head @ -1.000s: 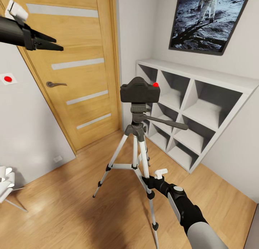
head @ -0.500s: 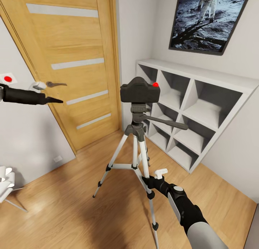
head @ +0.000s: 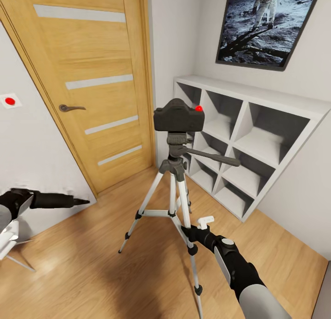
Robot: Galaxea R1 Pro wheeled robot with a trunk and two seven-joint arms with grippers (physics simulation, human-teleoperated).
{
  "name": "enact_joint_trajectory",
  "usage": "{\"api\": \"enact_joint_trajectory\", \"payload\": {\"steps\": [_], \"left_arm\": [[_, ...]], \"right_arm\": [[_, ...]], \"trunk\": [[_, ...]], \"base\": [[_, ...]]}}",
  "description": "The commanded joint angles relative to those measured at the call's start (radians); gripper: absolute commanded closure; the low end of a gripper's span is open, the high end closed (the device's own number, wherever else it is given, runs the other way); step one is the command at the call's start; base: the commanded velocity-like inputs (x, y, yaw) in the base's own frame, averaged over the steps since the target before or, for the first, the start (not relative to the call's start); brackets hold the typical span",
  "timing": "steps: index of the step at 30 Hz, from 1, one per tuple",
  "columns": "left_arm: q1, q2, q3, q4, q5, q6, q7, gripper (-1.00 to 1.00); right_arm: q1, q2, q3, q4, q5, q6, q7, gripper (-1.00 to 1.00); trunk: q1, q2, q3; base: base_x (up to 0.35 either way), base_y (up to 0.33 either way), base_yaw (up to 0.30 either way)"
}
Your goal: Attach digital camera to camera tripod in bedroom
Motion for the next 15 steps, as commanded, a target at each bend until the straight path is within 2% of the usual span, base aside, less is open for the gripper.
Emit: {"api": "enact_joint_trajectory", "payload": {"steps": [1, 2, 5, 6, 9, 10, 12, 14, 15], "left_arm": [[0.021, -0.004, -0.002, 0.002, 0.013, 0.004, -0.003, -1.0], [0.062, -0.014, -0.001, 0.006, 0.019, -0.01, -0.003, -1.0], [0.129, -0.032, 0.0, 0.01, 0.035, -0.035, -0.001, -1.0], [0.176, -0.044, 0.001, 0.011, 0.052, -0.053, -0.001, -1.0], [0.245, -0.063, 0.002, 0.012, 0.091, -0.081, 0.0, -1.0], [0.29, -0.078, 0.002, 0.013, 0.122, -0.098, 0.001, -1.0], [0.336, -0.096, 0.002, 0.013, 0.155, -0.113, 0.001, -1.0], [0.419, -0.129, 0.003, 0.013, 0.219, -0.129, 0.016, -1.0], [0.437, -0.135, 0.003, 0.013, 0.234, -0.131, 0.026, -1.0]], "right_arm": [[0.0, 0.001, -0.003, 0.001, 0.025, 0.005, 0.007, 1.0], [0.0, 0.001, -0.004, 0.001, 0.025, 0.005, 0.007, 1.0], [0.0, 0.0, -0.004, 0.001, 0.025, 0.005, 0.007, 1.0], [0.0, 0.0, -0.004, 0.001, 0.025, 0.005, 0.007, 1.0], [0.0, 0.0, -0.004, 0.001, 0.025, 0.006, 0.007, 1.0], [0.0, 0.0, -0.004, 0.001, 0.025, 0.007, 0.007, 1.0], [0.0, 0.0, -0.004, 0.001, 0.025, 0.007, 0.007, 1.0], [0.0, 0.0, -0.004, 0.001, 0.026, 0.007, 0.007, 1.0], [0.0, 0.0, -0.004, 0.001, 0.026, 0.008, 0.007, 1.0]], "trunk": [[0.001, -0.002, -0.002], [0.001, -0.002, -0.002], [0.001, -0.002, -0.002], [0.001, -0.002, -0.002], [0.001, -0.002, -0.002], [0.001, -0.002, -0.002], [0.001, -0.002, -0.002], [0.001, -0.002, -0.002], [0.001, -0.002, -0.002]], "base": [[0.0, 0.0, 0.0], [0.0, 0.0, 0.0], [0.0, 0.0, 0.0], [0.0, 0.0, 0.0], [0.0, 0.0, 0.0], [0.0, 0.0, 0.0], [0.0, 0.0, 0.0], [0.0, 0.0, 0.0], [0.0, 0.0, 0.0]]}}
